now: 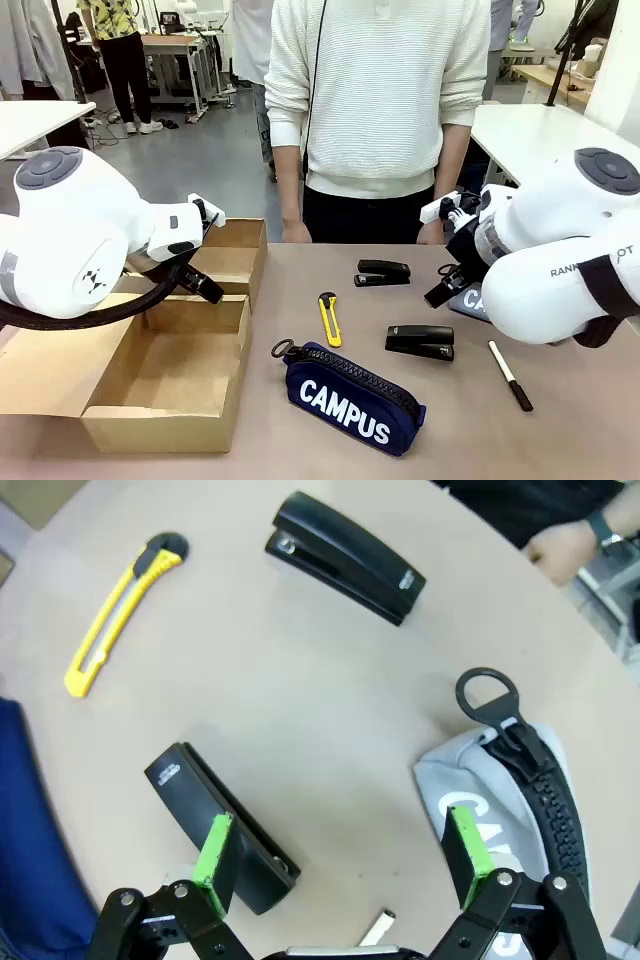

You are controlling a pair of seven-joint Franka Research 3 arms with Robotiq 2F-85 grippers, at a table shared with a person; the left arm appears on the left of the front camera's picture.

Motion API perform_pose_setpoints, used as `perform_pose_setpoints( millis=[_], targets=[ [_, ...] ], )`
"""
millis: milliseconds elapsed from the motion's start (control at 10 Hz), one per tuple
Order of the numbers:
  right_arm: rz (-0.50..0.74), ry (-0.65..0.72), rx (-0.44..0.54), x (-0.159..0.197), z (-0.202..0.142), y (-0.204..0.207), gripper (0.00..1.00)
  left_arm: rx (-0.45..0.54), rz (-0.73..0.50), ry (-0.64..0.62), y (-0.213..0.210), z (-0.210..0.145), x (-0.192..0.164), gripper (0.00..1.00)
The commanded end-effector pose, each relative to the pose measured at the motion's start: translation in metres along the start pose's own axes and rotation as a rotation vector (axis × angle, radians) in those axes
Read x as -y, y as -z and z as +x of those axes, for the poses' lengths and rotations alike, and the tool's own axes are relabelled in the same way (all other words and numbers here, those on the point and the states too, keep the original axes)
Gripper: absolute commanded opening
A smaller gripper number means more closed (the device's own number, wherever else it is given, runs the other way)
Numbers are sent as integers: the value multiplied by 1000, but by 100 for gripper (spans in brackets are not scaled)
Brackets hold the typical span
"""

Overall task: Place items inside the box.
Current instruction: Pick up a Pencil pouch or Stapler and place it inside the Mailer Box closest to the robot.

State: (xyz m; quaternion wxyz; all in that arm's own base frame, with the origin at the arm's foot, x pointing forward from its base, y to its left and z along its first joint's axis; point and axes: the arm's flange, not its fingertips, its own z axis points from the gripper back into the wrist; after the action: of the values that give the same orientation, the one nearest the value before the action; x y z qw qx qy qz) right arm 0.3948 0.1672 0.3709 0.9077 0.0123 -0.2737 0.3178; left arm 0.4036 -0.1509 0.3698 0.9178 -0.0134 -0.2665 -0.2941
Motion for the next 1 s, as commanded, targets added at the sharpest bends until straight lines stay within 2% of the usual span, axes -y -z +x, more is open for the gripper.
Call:
perform_pose_setpoints(
  millis=[0, 900],
  targets=[
    [0, 0, 0, 0, 0, 0, 100, 0, 0, 0, 0, 0, 0, 100],
    [0, 0, 0, 0, 0, 0, 100, 0, 0, 0, 0, 0, 0, 100]
  ],
)
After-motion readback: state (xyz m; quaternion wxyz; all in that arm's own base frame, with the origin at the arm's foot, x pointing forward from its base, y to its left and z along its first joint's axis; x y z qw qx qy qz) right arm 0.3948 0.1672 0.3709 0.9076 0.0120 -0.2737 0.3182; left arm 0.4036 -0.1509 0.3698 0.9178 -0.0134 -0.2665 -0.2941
